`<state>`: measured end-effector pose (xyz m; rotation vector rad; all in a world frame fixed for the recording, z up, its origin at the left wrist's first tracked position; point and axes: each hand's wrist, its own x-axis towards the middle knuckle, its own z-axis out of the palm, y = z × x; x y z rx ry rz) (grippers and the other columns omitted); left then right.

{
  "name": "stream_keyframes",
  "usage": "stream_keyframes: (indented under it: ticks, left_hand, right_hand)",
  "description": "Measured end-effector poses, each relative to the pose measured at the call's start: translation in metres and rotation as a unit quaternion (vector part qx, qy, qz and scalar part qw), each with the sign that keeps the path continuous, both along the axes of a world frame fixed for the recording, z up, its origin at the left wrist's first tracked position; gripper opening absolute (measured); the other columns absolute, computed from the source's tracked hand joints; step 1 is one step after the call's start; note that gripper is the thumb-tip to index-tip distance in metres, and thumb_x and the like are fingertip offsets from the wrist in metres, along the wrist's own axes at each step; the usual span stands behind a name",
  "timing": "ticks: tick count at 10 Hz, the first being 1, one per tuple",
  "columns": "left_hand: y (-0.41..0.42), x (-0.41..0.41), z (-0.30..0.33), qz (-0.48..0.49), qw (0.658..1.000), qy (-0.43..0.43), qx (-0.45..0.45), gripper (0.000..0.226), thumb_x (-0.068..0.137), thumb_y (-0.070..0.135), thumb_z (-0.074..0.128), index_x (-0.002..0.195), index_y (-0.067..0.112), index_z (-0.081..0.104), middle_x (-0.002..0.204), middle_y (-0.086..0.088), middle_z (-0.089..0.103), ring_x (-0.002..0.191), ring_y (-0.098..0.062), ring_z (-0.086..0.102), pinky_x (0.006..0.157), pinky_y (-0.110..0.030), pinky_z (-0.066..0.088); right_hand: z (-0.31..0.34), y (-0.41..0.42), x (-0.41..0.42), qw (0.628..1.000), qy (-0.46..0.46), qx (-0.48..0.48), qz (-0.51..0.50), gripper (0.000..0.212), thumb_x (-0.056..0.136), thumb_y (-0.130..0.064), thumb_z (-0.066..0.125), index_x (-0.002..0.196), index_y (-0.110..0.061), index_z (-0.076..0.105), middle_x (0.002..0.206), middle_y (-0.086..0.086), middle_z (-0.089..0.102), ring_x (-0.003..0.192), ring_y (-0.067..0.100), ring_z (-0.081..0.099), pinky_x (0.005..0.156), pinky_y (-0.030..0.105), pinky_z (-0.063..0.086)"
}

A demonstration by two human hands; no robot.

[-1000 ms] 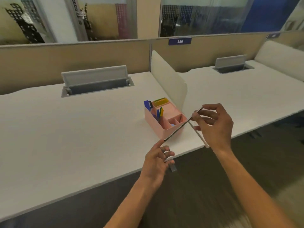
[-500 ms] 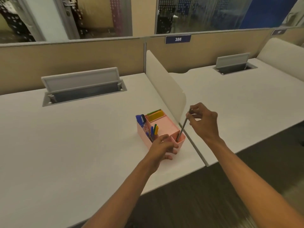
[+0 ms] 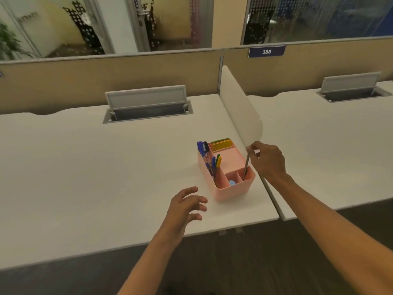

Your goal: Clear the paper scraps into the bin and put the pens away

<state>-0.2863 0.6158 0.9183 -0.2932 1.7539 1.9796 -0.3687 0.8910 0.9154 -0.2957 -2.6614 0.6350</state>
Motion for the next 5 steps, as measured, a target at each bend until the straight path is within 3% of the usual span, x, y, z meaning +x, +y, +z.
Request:
stream_keyframes:
  ticks: [1,2,3,5]
  left_hand:
    - [-0.024,0.009,0.005,0.036,0.999,-0.007,0.028,0.058,0.063,0.031,0.069,0.117,0.012,0.06,0.1,-0.016,0.07,0.083,-0.029,0.068,0.066,-0.034,0.055]
    - [-0.055,0.016,0.006,0.062,0.994,-0.03,0.087,0.044,0.074,0.038,0.07,0.107,0.009,0.063,0.093,-0.012,0.069,0.077,-0.024,0.066,0.062,-0.032,0.052]
    - [-0.089,0.02,0.002,0.079,0.99,-0.037,0.113,0.04,0.089,0.045,0.059,0.106,0.009,0.065,0.092,-0.011,0.069,0.077,-0.024,0.065,0.063,-0.033,0.05]
    - [-0.171,0.043,-0.003,0.08,0.987,-0.038,0.13,0.055,0.092,0.052,0.051,0.114,0.004,0.063,0.095,-0.014,0.067,0.076,-0.025,0.064,0.06,-0.034,0.049]
  right_hand:
    - [0.014,-0.01,-0.006,1.0,0.01,0.014,-0.021,0.04,0.097,-0.047,0.044,0.115,-0.017,0.064,0.112,0.011,0.072,0.098,0.033,0.069,0.081,0.039,0.055]
    - [0.032,-0.034,-0.009,0.999,0.016,-0.018,-0.031,0.049,0.098,-0.051,0.036,0.123,-0.015,0.057,0.12,0.016,0.067,0.106,0.037,0.064,0.088,0.047,0.054]
    - [0.04,-0.072,-0.008,1.0,0.017,-0.025,0.002,0.048,0.098,-0.053,0.036,0.124,-0.018,0.056,0.124,0.011,0.065,0.108,0.031,0.062,0.094,0.05,0.052]
    - [0.031,-0.193,0.021,0.994,0.034,-0.06,0.085,0.043,0.098,-0.047,0.038,0.123,-0.015,0.054,0.116,0.012,0.068,0.102,0.03,0.063,0.081,0.031,0.042]
